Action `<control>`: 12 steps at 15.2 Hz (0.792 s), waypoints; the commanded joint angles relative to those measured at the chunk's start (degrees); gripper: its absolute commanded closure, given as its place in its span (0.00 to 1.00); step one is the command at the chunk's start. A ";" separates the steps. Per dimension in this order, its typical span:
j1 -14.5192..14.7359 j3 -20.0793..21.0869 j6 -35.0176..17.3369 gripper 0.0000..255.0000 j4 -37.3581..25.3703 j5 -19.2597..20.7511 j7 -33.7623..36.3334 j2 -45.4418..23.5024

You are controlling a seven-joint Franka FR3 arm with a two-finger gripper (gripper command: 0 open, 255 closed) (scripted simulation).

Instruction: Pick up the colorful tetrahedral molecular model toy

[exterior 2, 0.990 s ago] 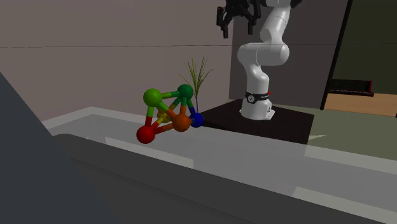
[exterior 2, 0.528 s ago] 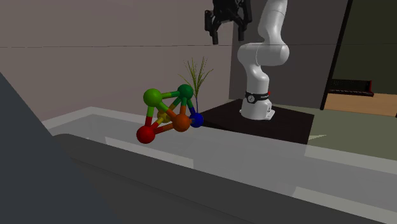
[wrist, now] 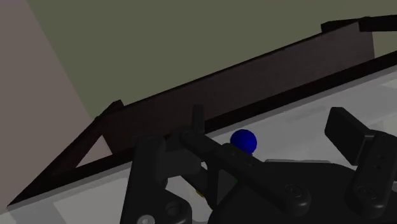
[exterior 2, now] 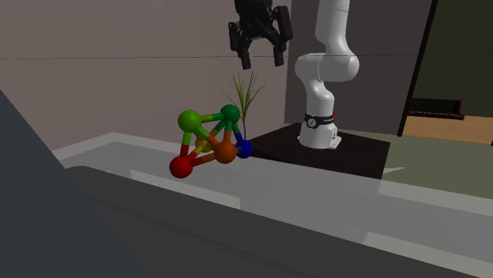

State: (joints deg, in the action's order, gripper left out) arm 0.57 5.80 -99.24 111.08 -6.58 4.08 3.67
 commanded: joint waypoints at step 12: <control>1.20 0.12 6.05 0.00 -31.89 1.70 4.43 -30.38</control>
State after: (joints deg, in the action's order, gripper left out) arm 1.75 5.96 -93.14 79.87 -4.92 8.50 -25.91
